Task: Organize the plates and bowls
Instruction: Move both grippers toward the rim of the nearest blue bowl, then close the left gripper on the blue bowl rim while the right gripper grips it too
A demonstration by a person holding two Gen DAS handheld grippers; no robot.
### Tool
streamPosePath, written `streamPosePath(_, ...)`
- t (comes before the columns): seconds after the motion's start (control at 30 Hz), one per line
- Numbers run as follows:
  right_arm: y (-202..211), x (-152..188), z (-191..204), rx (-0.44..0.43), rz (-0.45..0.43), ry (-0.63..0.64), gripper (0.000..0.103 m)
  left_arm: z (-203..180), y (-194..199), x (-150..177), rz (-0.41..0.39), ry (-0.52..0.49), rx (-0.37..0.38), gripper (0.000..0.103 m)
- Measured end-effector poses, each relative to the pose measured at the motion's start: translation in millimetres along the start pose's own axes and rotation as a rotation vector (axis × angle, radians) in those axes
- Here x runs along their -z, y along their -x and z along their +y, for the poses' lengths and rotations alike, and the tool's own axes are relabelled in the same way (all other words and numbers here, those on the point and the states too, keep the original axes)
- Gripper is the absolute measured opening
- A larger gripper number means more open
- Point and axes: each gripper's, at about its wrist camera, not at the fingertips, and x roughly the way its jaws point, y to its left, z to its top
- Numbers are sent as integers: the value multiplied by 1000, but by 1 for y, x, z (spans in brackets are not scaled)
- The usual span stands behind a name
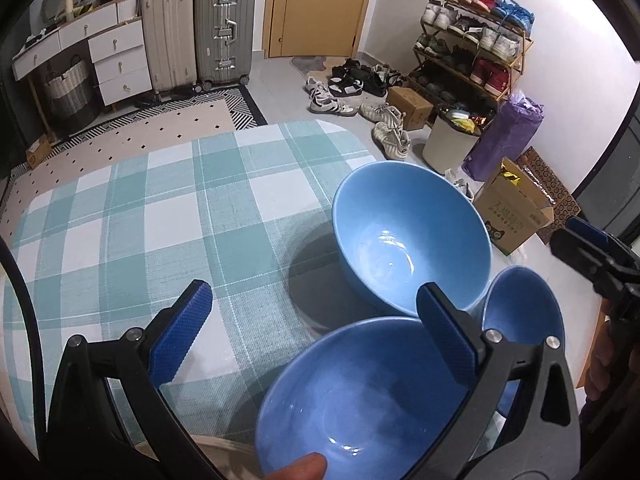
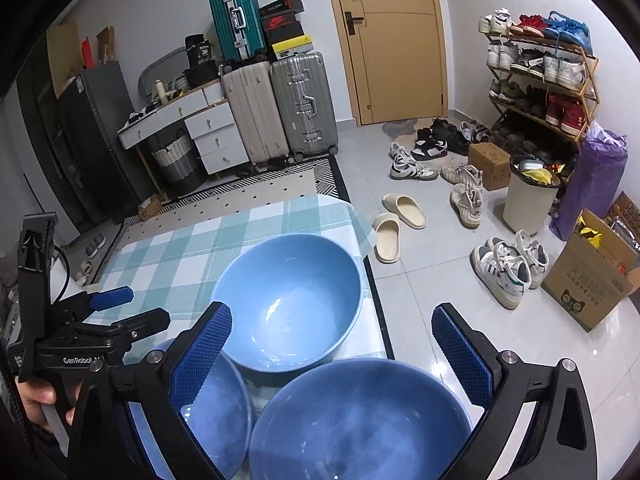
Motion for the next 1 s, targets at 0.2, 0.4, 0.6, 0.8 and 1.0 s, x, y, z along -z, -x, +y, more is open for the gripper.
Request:
streamPosePath(0.2, -24, 5, -1, 2, 46, 2, 102, -5, -23, -4, 35, 1, 17, 97)
streamPosePath(0.4, -42, 8, -2, -8, 76, 3, 98, -6, -41, -7, 67, 12, 48, 80)
streamPosePath(0.6, -64, 10, -5, -15, 121, -11, 83, -4, -57, -9, 84, 25, 68, 74)
streamPosePath(0.8, -77, 11, -4, -30, 144, -9, 75, -4, -69, -12, 98, 23, 61, 64)
streamPosePath(1.0, -92, 11, -8, -22, 173, -21, 61, -8, -77, -13, 109, 17, 63, 49)
